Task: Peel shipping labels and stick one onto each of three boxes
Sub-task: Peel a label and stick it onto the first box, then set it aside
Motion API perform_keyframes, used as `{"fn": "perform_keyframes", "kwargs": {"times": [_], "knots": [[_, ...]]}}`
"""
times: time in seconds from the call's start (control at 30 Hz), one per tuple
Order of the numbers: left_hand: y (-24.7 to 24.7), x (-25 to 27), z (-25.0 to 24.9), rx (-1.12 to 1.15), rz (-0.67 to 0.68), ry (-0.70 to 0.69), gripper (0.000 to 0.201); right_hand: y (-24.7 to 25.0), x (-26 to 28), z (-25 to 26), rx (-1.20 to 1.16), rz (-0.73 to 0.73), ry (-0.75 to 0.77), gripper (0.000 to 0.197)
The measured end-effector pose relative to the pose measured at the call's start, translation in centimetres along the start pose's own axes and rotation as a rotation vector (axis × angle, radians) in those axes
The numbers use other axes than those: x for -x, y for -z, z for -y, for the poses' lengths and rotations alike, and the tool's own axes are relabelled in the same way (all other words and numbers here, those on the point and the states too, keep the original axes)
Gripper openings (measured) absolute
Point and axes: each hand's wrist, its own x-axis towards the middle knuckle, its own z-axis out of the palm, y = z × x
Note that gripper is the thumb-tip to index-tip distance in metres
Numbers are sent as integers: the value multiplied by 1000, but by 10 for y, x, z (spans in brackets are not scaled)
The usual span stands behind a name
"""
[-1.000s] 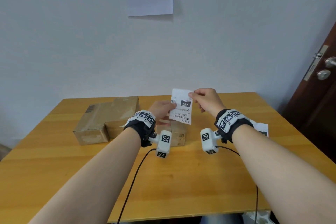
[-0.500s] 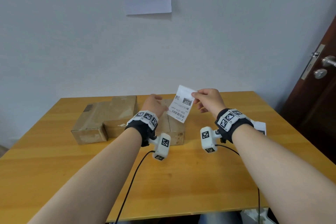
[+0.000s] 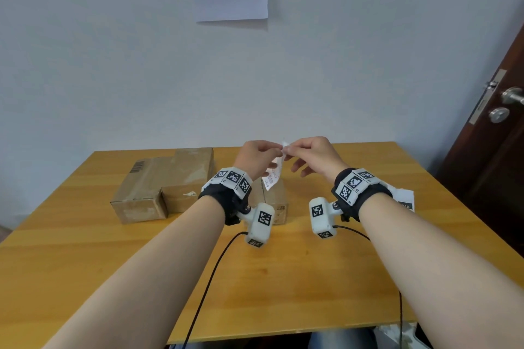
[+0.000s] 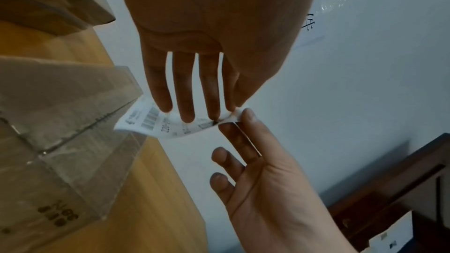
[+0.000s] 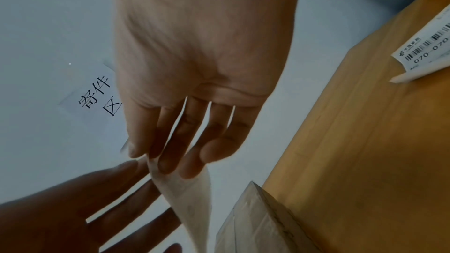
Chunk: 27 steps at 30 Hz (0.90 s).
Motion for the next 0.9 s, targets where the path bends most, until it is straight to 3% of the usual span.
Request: {"fn": "perform_keyframes", "kwargs": {"times": [0.53, 0.67, 0.8, 0.9], "knots": [[5, 6, -5, 69, 51, 46, 38, -5, 3, 5, -36, 43, 11, 18], [5, 6, -3, 83, 46, 41, 35, -7, 3, 4, -59, 34, 5, 19], [5, 9, -5, 96, 62, 45, 34, -6, 4, 6, -63, 22, -3, 36], [4, 9, -4, 64, 73, 20, 26, -6, 5, 6, -29, 23, -1, 38]]}}
